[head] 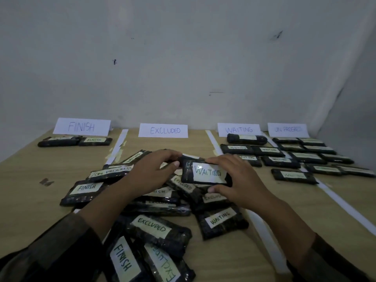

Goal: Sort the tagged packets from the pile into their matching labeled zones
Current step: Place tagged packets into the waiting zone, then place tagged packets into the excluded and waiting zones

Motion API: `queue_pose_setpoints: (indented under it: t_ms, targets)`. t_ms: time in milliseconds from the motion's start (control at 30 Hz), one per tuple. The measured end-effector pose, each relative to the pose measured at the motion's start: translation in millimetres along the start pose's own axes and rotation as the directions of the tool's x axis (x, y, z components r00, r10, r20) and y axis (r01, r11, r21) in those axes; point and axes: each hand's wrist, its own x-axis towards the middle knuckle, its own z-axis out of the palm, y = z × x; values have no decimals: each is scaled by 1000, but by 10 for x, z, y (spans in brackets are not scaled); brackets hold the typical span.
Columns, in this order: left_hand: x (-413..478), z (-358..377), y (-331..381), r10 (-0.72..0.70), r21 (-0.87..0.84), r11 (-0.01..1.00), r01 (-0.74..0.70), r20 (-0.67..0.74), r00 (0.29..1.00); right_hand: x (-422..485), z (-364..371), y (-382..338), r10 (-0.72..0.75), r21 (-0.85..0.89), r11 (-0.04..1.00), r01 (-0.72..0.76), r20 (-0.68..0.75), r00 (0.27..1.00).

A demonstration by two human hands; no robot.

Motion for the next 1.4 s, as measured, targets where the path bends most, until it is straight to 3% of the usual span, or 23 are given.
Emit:
queue_pose_setpoints:
  t_ms: [367,667,1100,1300,1400]
  targets:
    - [573,672,410,221,375,886,-274,179,959,-257,-392,872,248,-81,966,-246,16,969]
    - [923,1185,578,210,490,804,-337,295,932,-223,-440,1416,357,-153,929,-338,123,926]
    - [1079,1360,519,122,494,819,-293,349,929,-96,-226,1655,428,-216,898,-382,234,873]
    - [1035,1192,516,175,437,837,-329,355,918,-112,-322,1384,370,-155,926,-344,191,909]
    - [931,1011,482,215,373,860,-348,354,910,-149,-327,1087,294,-34,956,-293,182,938]
